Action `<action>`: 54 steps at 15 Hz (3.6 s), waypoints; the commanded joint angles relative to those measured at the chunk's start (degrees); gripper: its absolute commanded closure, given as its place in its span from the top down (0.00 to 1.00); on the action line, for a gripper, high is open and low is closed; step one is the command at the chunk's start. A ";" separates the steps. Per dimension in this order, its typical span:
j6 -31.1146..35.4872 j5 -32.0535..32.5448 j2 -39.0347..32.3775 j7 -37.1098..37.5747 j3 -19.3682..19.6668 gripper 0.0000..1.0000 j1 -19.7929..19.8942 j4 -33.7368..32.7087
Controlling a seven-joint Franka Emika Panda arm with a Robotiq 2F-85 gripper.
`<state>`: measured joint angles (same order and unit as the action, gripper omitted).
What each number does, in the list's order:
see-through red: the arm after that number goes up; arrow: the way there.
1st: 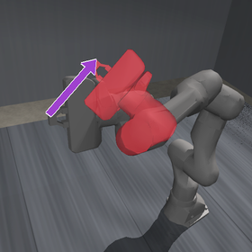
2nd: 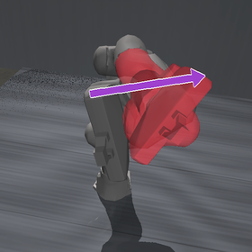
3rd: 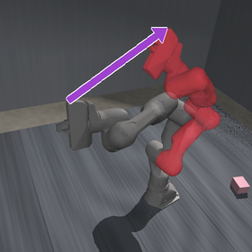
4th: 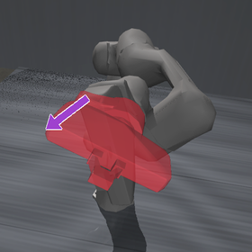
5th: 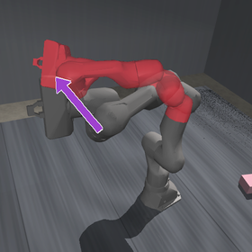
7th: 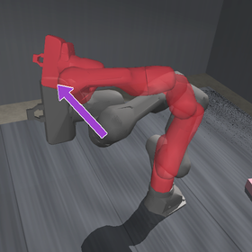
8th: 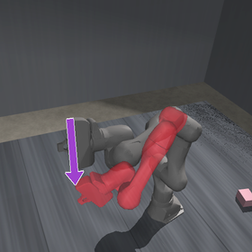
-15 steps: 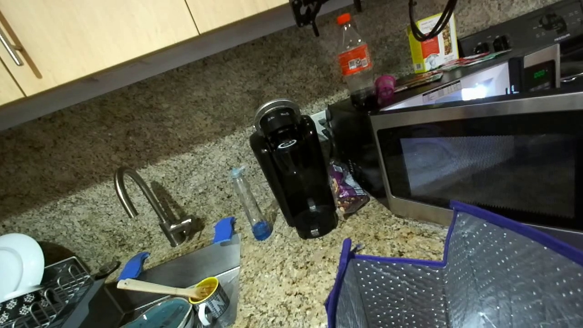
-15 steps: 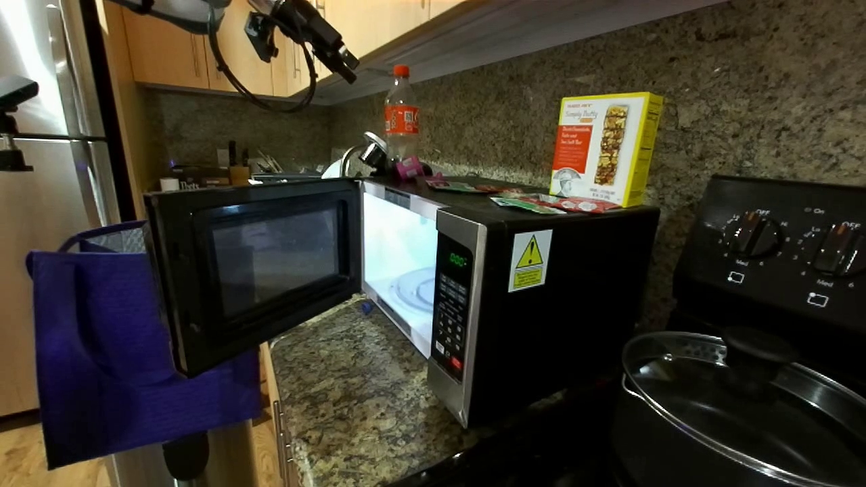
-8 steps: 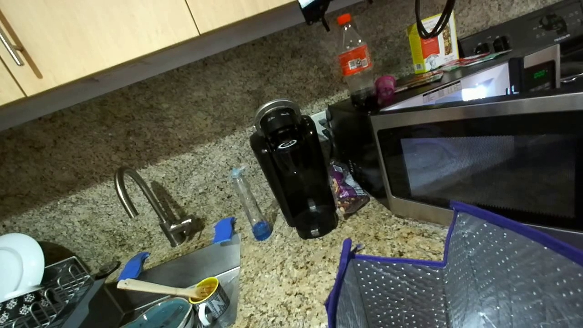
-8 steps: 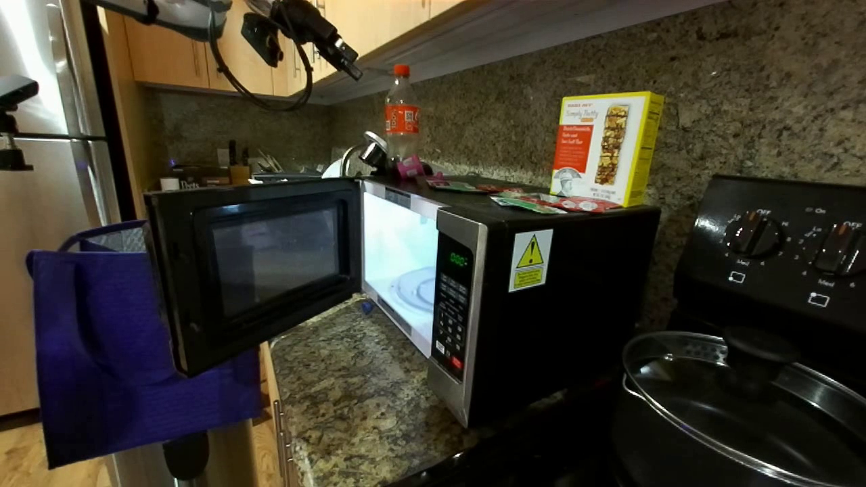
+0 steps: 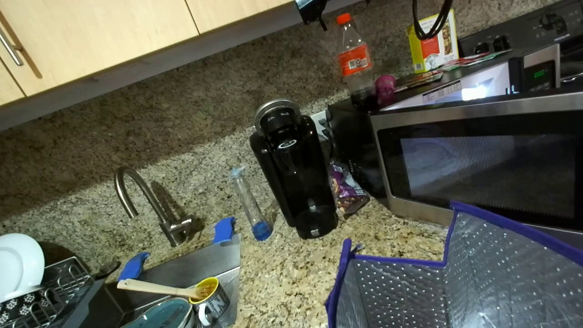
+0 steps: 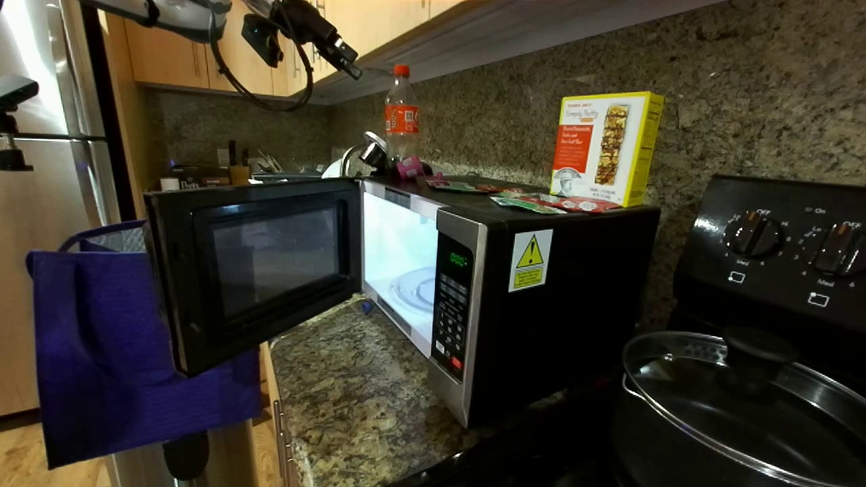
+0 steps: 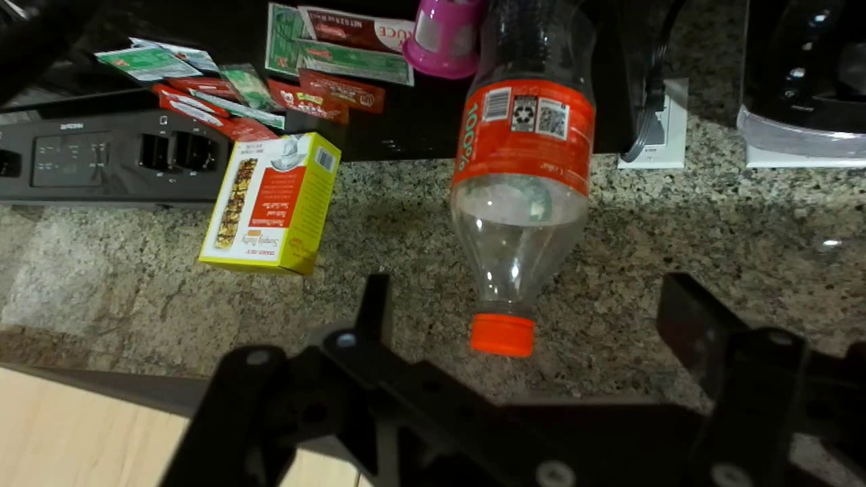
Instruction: Pick up the bottle and put it in the bag
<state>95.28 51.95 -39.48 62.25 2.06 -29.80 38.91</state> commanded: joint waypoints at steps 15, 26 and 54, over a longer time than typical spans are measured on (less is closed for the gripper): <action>-12.10 -7.82 17.67 2.34 -0.66 1.00 7.49 22.29; -8.96 -13.09 22.39 -6.21 -0.44 1.00 9.73 28.82; 23.11 -33.14 6.84 -32.50 -1.53 1.00 14.56 8.72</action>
<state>115.61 18.90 -30.91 31.68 0.82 -15.83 49.91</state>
